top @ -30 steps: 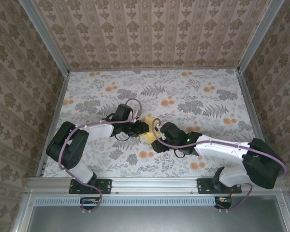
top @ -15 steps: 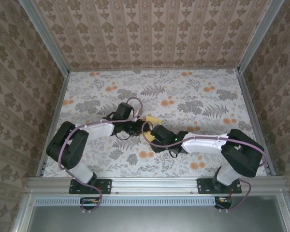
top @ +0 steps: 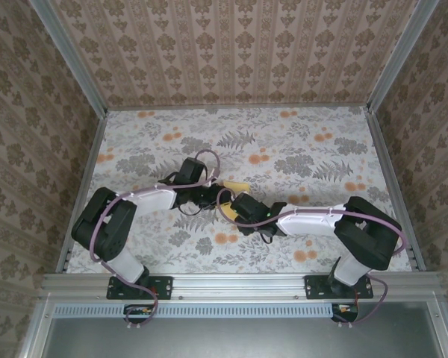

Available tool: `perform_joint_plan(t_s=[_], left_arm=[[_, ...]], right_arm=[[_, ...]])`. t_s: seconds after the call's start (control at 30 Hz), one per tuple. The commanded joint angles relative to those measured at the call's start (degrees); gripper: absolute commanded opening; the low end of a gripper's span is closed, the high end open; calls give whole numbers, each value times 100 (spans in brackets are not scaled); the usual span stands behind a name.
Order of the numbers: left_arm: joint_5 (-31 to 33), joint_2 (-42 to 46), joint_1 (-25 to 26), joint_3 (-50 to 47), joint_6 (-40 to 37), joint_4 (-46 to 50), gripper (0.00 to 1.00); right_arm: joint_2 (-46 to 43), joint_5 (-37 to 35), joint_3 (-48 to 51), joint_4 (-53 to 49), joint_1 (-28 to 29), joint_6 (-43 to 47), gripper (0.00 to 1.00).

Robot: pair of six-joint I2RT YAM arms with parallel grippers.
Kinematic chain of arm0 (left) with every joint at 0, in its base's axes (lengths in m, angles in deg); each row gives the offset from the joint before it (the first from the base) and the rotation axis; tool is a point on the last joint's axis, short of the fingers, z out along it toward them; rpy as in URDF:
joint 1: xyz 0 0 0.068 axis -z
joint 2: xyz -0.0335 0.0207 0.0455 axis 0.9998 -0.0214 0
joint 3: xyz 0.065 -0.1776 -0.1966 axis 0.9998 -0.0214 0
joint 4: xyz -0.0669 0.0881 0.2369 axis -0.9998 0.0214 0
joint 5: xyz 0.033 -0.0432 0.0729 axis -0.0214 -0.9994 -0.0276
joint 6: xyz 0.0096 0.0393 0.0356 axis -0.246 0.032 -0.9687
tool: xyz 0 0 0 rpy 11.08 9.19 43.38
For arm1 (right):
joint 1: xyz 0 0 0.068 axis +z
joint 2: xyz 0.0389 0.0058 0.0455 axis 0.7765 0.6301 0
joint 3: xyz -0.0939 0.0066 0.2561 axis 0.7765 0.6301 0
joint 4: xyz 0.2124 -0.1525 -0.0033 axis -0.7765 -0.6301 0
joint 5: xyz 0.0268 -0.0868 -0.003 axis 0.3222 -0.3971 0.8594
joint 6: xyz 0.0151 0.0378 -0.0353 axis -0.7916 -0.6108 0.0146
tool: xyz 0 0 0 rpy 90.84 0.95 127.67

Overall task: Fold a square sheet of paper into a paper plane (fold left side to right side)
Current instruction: Fourth fold the wing at the center of the table.

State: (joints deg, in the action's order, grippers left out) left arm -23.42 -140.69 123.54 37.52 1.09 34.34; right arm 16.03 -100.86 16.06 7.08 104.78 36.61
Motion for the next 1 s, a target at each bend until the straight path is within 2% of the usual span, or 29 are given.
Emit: perform_joint_plan(t_s=[0.0,0.17,0.2,0.3,0.4,0.57,0.63,0.8,0.97], left_arm=[[23,284,-61,141,-129,307,35],[44,618,-192,34,-255,567,50],[203,699,-225,13,-282,636,53],[284,868,-324,-99,-336,765,57],[276,872,-349,-206,-310,732,55],[177,658,-313,-330,-187,404,40],[167,546,-279,-328,-149,319,37],[122,133,-89,-220,-48,30,36],[122,-237,64,-50,33,-152,41]], right_arm=[[83,-127,-137,-137,30,-80,20],[26,30,-115,-136,22,-153,8],[6,84,-106,-133,17,-175,6],[-42,345,-98,-103,-23,-225,4],[-95,674,-81,-54,-93,-281,2],[-201,1161,10,41,-255,-423,2],[-248,1304,96,120,-336,-489,2],[-339,1706,317,359,-525,-637,2],[-361,1951,446,494,-667,-698,2]])
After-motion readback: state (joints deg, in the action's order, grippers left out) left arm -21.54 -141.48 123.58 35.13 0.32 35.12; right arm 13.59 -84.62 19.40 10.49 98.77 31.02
